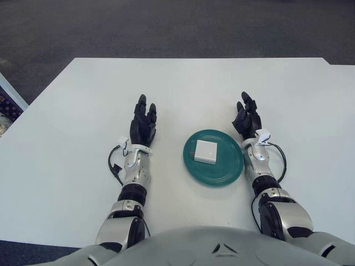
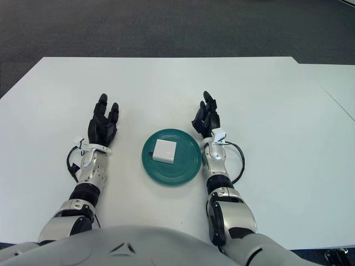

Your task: Put the charger into the plate.

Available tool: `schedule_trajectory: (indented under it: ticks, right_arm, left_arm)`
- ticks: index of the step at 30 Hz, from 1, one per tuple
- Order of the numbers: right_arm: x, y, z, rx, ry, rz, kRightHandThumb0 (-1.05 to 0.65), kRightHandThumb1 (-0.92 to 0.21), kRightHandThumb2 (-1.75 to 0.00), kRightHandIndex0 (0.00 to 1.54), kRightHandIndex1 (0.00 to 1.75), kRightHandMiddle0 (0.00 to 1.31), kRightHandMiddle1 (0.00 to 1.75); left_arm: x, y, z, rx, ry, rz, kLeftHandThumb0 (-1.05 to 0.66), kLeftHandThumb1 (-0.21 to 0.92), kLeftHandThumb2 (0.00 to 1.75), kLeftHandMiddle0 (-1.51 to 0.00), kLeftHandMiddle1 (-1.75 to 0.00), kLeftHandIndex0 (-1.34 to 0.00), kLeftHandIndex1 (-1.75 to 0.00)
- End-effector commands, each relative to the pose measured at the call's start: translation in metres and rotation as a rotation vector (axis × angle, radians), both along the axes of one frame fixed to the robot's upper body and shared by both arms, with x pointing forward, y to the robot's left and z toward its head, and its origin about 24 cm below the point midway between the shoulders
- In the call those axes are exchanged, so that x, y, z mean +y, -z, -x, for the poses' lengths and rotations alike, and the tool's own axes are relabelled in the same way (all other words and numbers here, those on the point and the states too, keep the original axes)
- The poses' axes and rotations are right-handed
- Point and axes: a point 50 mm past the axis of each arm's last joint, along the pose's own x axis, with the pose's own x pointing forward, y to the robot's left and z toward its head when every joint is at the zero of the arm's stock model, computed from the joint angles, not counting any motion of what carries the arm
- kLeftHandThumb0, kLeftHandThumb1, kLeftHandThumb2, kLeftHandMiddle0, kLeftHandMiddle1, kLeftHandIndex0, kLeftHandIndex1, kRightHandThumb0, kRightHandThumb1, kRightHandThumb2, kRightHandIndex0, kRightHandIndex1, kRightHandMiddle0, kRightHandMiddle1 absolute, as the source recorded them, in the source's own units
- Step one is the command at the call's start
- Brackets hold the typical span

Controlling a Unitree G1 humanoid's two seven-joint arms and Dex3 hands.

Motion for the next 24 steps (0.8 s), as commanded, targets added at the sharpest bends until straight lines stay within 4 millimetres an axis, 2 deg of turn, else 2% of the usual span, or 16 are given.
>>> schedule_trajectory:
  ticks: [1,7,15,24]
  right_arm:
    - [-0.002,0.035,0.027,0.158,0.01,-0.012,-0.75,-0.92,-0.94,0.16,0.01,0.0,0.42]
    - [-0.001,0.033,0.026,0.131,0.011,-0.006,-0.76,-0.92,-0.97,0.16,0.01,0.0,0.42]
    - [0.004,0.032,0.03,0.108,0.008,0.012,-0.77,-0.92,-0.98,0.16,0.0,0.0,0.43]
    - [0.006,0.034,0.035,0.103,0.006,0.047,-0.79,-0.92,-0.96,0.12,0.0,0.0,0.42]
  left_arm:
    - [-0.012,0.02,0.017,0.107,-0.029,0.087,-1.04,0.92,0.99,0.0,0.0,-0.03,-0.05]
    - [-0.011,0.016,0.02,0.063,-0.017,0.012,-1.03,0.92,1.03,0.0,0.0,-0.01,-0.06]
    - [-0.006,0.011,0.025,-0.061,0.056,-0.269,-1.04,0.92,1.09,0.0,0.0,0.0,-0.04]
    - [-0.007,0.02,0.04,-0.101,0.082,-0.416,-1.03,0.92,1.09,0.0,0.0,-0.02,-0.05]
